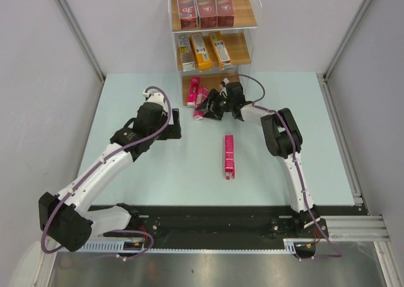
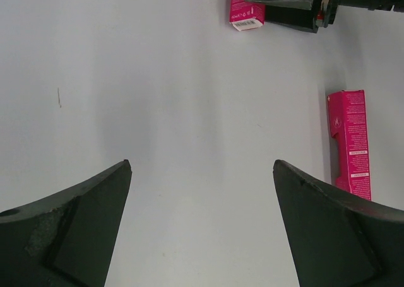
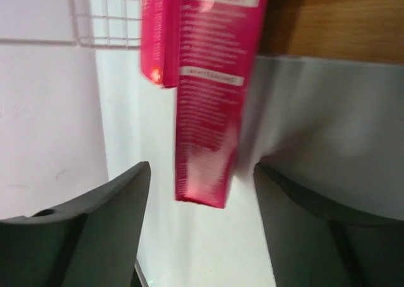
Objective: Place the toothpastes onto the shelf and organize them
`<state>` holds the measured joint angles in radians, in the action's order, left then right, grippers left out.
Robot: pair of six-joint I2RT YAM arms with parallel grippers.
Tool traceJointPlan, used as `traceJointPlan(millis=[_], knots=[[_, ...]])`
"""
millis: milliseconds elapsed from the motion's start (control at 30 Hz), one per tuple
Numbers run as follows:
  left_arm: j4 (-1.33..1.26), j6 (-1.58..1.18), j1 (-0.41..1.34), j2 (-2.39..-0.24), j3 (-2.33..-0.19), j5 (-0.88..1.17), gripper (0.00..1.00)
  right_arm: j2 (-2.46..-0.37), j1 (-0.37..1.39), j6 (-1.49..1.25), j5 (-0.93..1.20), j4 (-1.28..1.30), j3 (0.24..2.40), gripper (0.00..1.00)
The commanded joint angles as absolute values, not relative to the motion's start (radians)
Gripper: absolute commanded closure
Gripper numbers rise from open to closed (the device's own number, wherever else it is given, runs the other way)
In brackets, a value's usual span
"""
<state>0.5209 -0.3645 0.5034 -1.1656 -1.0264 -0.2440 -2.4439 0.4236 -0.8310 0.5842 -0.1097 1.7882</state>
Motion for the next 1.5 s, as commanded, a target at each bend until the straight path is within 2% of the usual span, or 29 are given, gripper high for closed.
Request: traceJointPlan(millis=[0, 67, 167, 367, 433, 500, 533, 633, 700, 733, 767, 833, 1100, 1467], knots=[[0.486, -0.357, 0.526, -1.177, -1.017, -0.230, 0.00, -2.364, 0.422, -0.830, 0.499, -0.101, 1.694, 0.23], [0.486, -0.360, 0.531, -1.175, -1.012, -0.227, 0.01, -2.339, 0.423, -0.830, 0.491, -0.121, 1.655, 0.19], [0.483, -0.367, 0.538, -1.172, -1.006, -0.227, 0.00, -2.292, 0.429, -0.819, 0.471, -0.130, 1.588, 0.18], [0.482, -0.373, 0.546, -1.161, -0.999, -0.229, 0.00, -2.211, 0.485, -0.756, 0.416, -0.074, 1.491, 0.19], [0.486, -0.373, 0.548, -1.161, -1.000, -0.230, 0.00, -2.197, 0.511, -0.746, 0.399, -0.061, 1.474, 0.22], [0.486, -0.373, 0.548, -1.158, -1.000, -0.232, 0.00, -2.195, 0.534, -0.744, 0.397, -0.063, 1.454, 0.32], [0.486, -0.373, 0.548, -1.157, -1.000, -0.233, 0.00, -2.201, 0.541, -0.753, 0.399, -0.067, 1.450, 0.49], [0.491, -0.373, 0.548, -1.155, -1.000, -0.238, 0.00, -2.221, 0.560, -0.781, 0.414, -0.112, 1.422, 0.73], [0.491, -0.371, 0.548, -1.157, -1.000, -0.239, 0.00, -2.235, 0.563, -0.798, 0.425, -0.145, 1.422, 0.82], [0.489, -0.371, 0.548, -1.157, -1.002, -0.239, 0.00, -2.243, 0.561, -0.817, 0.423, -0.156, 1.422, 0.92], [0.491, -0.370, 0.548, -1.158, -1.000, -0.241, 0.00, -2.258, 0.561, -0.827, 0.423, -0.172, 1.420, 0.96], [0.492, -0.368, 0.548, -1.160, -1.002, -0.242, 0.01, -2.270, 0.555, -0.848, 0.422, -0.216, 1.420, 0.99], [0.492, -0.360, 0.548, -1.170, -1.002, -0.253, 0.00, -2.350, 0.480, -0.904, 0.431, -0.256, 1.482, 1.00], [0.492, -0.357, 0.548, -1.186, -1.002, -0.261, 0.00, -2.457, 0.451, -0.891, 0.428, -0.144, 1.738, 0.99]])
